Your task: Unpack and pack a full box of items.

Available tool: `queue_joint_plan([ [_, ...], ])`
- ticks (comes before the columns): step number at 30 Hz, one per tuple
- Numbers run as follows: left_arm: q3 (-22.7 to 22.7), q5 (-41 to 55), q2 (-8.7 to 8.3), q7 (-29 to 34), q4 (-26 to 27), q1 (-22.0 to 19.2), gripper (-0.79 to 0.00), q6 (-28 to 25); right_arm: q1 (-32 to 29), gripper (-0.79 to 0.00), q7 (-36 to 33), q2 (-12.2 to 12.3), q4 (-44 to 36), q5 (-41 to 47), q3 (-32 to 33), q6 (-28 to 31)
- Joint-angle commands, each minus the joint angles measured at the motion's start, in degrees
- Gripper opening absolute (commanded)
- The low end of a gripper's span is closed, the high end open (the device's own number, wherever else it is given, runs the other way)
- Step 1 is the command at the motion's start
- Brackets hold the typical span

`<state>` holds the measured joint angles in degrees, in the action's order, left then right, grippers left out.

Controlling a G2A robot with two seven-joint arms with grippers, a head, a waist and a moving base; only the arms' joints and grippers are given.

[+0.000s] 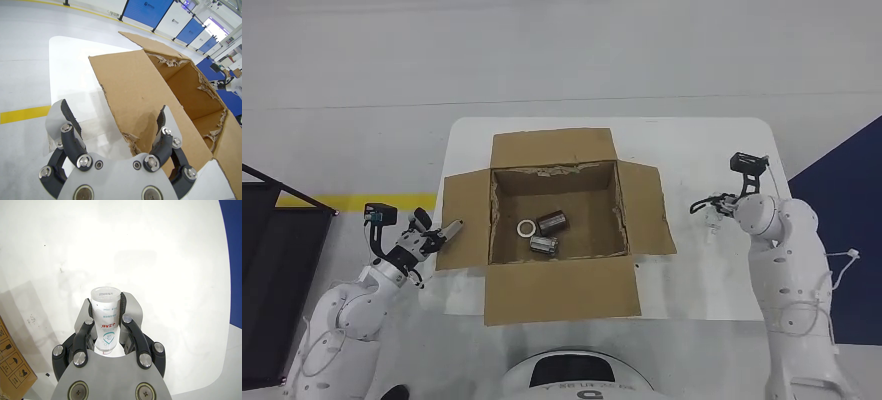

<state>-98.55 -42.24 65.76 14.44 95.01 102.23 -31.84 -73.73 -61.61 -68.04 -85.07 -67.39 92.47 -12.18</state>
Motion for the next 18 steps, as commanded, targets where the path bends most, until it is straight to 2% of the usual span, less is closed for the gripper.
queue_joint_plan([
  [1,0.0,0.0,0.00,0.0,0.0,0.0,0.000,0.0,0.4,-0.696,0.3,-0.1,0.8,0.0,-0.5,-0.2],
  [7,0.0,0.0,0.00,0.0,0.0,0.0,0.000,0.0,0.8,-0.634,0.7,-0.2,2.1,0.0,-1.5,-0.7],
  [11,0.0,0.0,0.00,0.0,0.0,0.0,0.000,0.0,0.5,-0.563,0.8,-0.2,1.8,0.5,-1.5,-1.0],
  [18,0.0,0.0,0.00,0.0,0.0,0.0,0.000,0.0,0.2,-0.511,0.9,-0.3,0.9,1.6,-1.9,-1.2],
])
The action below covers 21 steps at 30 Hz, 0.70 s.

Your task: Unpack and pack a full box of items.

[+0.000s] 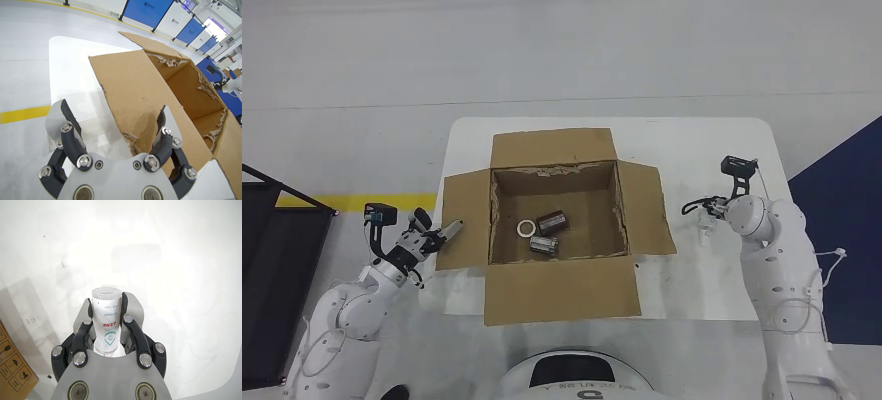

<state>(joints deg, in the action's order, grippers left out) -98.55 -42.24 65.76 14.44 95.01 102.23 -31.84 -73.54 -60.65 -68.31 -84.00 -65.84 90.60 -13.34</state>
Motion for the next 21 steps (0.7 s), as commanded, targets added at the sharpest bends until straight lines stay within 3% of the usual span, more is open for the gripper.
queue_joint_plan([
  [1,0.0,0.0,0.00,0.0,0.0,0.0,0.000,0.0,-0.1,-0.508,-0.1,0.0,-0.4,-0.1,0.0,0.0],
  [15,0.0,0.0,0.00,0.0,0.0,0.0,0.000,0.0,0.1,-0.489,-0.8,0.2,-3.9,-0.9,0.2,-0.4],
  [21,0.0,0.0,0.00,0.0,0.0,0.0,0.000,0.0,-2.5,-0.480,-1.8,0.2,-15.3,-0.8,-0.3,-1.0],
])
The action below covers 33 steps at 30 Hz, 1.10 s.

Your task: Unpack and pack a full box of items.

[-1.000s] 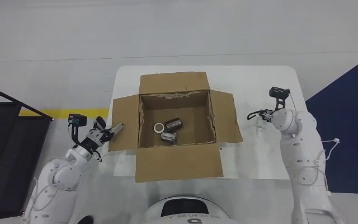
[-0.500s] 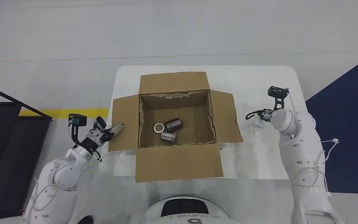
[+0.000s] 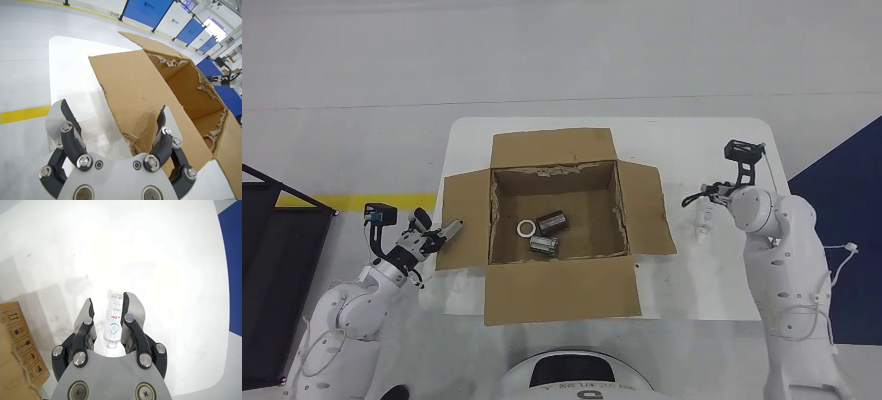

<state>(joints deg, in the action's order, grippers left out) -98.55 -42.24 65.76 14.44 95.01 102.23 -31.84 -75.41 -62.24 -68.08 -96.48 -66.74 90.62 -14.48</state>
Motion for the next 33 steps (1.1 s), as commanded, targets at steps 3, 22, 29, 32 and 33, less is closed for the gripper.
queue_joint_plan([
  [3,0.0,0.0,0.00,0.0,0.0,0.0,0.000,0.0,-2.6,-0.489,-1.1,-0.2,-10.4,0.3,-2.4,1.3],
  [22,0.0,0.0,0.00,0.0,0.0,0.0,0.000,0.0,-2.0,0.000,6.1,-1.5,-22.7,8.9,-14.8,6.4],
  [29,0.0,0.0,0.00,0.0,0.0,0.0,0.000,0.0,-0.5,0.000,4.7,-1.5,-24.0,1.8,-21.9,12.6],
  [32,0.0,0.0,0.00,0.0,0.0,0.0,0.000,0.0,3.5,0.000,2.0,-2.0,-22.9,-5.6,-29.2,16.9],
  [33,0.0,0.0,0.00,0.0,0.0,0.0,0.000,0.0,4.9,0.000,1.7,-2.3,-22.3,-6.2,-31.8,18.0],
])
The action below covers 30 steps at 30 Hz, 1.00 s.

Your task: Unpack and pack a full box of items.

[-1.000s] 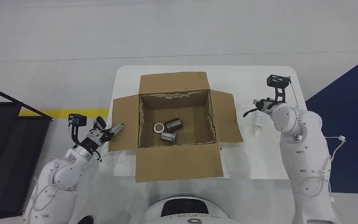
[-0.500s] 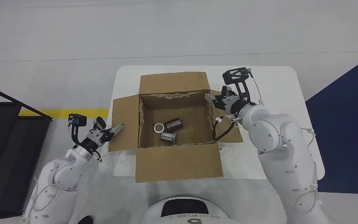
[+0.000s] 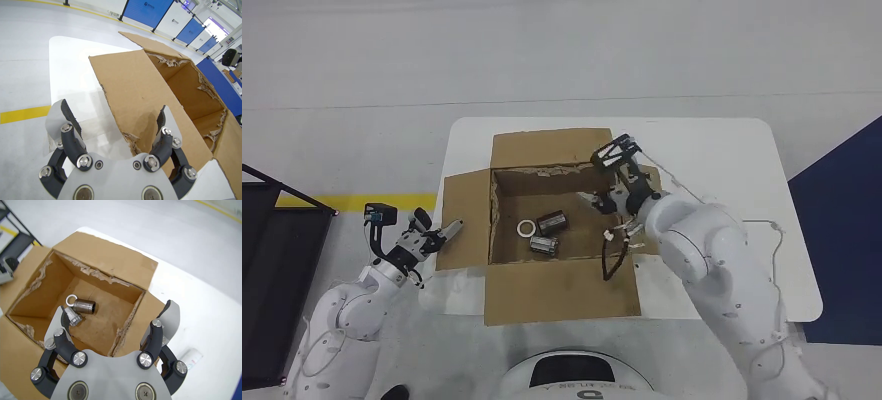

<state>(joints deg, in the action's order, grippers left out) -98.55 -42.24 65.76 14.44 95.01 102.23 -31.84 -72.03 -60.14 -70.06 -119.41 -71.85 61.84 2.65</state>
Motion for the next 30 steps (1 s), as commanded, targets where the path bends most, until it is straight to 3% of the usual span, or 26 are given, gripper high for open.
queue_joint_plan([
  [1,0.0,0.0,0.00,0.0,0.0,0.0,0.000,0.0,3.0,0.000,-0.7,-0.6,1.6,-1.1,-5.3,1.9],
  [3,0.0,0.0,0.00,0.0,0.0,0.0,0.000,0.0,5.8,-0.003,-2.1,-1.4,4.3,0.1,-9.5,3.8],
  [8,0.0,0.0,0.00,0.0,0.0,0.0,0.000,0.0,13.2,-0.148,-5.0,-4.0,14.6,3.3,-17.2,1.0],
  [12,0.0,0.0,0.00,0.0,0.0,0.0,0.000,0.0,17.7,-0.142,-7.5,-6.4,21.5,2.8,-23.2,-3.1],
  [15,0.0,0.0,0.00,0.0,0.0,0.0,0.000,0.0,19.9,-0.188,-9.4,-7.9,26.3,3.2,-26.2,-4.1],
  [23,0.0,0.0,0.00,0.0,0.0,0.0,0.000,0.0,23.1,-0.132,-11.1,-10.6,34.4,4.7,-28.5,-8.2],
  [28,0.0,0.0,0.00,0.0,0.0,0.0,0.000,0.0,24.0,-0.179,-10.0,-11.8,39.7,5.0,-28.6,-10.9],
  [30,0.0,0.0,0.00,0.0,0.0,0.0,0.000,0.0,24.3,-0.231,-9.9,-12.2,41.0,5.1,-28.9,-11.1],
])
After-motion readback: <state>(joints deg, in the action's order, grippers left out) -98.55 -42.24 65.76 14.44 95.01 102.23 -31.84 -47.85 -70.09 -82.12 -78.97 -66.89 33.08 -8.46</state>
